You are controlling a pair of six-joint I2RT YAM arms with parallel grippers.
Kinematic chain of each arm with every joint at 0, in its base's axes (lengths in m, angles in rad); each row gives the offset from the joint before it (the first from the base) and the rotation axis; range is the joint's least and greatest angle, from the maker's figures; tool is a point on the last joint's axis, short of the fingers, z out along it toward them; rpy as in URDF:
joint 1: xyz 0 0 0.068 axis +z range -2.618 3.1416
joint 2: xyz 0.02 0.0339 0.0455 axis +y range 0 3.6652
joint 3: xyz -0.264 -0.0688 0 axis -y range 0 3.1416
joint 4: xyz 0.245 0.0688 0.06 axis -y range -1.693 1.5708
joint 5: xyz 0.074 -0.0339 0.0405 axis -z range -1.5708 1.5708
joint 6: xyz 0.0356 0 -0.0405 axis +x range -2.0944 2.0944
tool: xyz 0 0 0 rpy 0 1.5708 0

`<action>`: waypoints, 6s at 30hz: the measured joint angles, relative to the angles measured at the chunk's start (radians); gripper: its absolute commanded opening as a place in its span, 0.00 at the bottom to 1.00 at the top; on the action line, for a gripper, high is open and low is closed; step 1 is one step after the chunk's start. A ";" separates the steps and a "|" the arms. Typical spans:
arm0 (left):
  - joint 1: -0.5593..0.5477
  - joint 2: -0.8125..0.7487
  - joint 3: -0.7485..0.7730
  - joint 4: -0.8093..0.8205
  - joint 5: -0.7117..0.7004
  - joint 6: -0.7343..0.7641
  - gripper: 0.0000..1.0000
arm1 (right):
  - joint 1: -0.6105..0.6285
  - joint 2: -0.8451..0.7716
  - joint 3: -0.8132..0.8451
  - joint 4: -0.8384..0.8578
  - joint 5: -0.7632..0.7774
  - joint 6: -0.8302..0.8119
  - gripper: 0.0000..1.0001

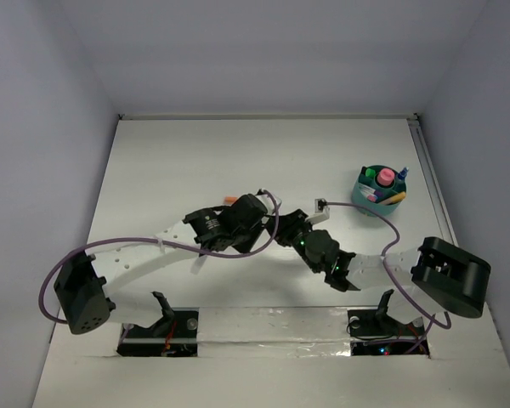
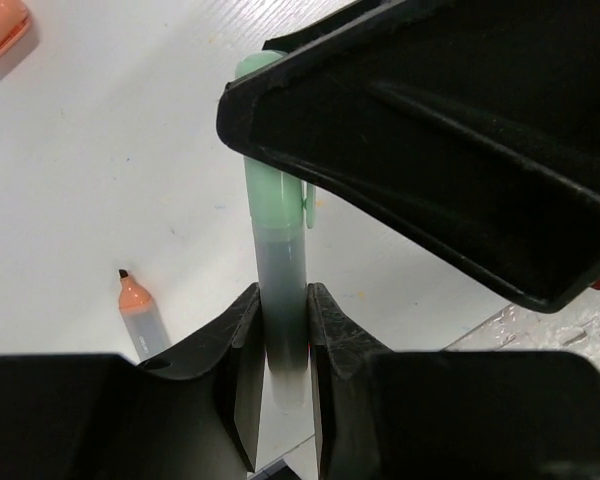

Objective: Sort the stationery into containers
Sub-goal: Close the pen cap on the pen, then place the pen in the storage box.

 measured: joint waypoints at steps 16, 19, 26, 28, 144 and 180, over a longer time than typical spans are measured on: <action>-0.021 -0.045 -0.191 0.531 0.055 -0.135 0.00 | -0.068 -0.295 0.013 -0.318 0.068 -0.096 0.00; -0.031 -0.046 -0.226 0.632 0.050 -0.158 0.00 | -0.102 -0.331 0.018 -0.362 0.037 -0.107 0.00; -0.032 -0.073 -0.255 0.700 0.011 -0.170 0.00 | -0.140 -0.320 0.079 -0.407 -0.040 -0.161 0.00; -0.031 -0.085 -0.259 0.699 -0.003 -0.166 0.00 | -0.149 -0.301 0.105 -0.415 -0.067 -0.181 0.00; -0.018 -0.676 -0.698 1.032 -0.050 -0.211 0.99 | -0.961 -0.251 0.280 -0.586 0.501 -0.856 0.00; -0.018 -0.632 -0.698 1.033 -0.082 -0.209 0.99 | -0.956 -0.373 0.140 -0.592 0.341 -0.671 0.64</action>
